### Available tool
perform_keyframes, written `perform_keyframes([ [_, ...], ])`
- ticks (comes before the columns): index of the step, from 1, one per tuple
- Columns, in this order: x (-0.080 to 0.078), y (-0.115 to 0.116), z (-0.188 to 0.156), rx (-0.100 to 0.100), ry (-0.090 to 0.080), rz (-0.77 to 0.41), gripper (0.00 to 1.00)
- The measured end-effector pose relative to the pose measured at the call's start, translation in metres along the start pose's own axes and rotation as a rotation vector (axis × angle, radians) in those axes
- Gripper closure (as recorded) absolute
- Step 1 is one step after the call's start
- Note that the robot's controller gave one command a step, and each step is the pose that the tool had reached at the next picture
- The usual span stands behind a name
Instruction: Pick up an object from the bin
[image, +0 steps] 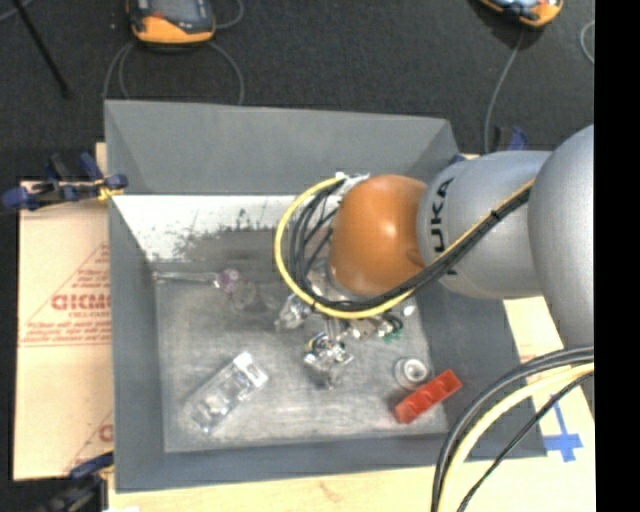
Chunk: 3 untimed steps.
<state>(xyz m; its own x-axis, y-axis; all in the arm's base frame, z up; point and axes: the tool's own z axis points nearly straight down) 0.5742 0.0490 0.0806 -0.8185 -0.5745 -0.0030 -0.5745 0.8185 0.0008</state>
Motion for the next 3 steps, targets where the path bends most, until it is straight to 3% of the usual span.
perform_keyframes([
  [1, 0.045, -0.045, 0.005, 0.006, -0.013, -0.014, 0.00],
  [2, 0.043, -0.045, 0.002, 0.010, -0.017, -0.017, 1.00],
  [3, 0.072, -0.022, -0.144, 0.007, -0.004, -0.150, 1.00],
])
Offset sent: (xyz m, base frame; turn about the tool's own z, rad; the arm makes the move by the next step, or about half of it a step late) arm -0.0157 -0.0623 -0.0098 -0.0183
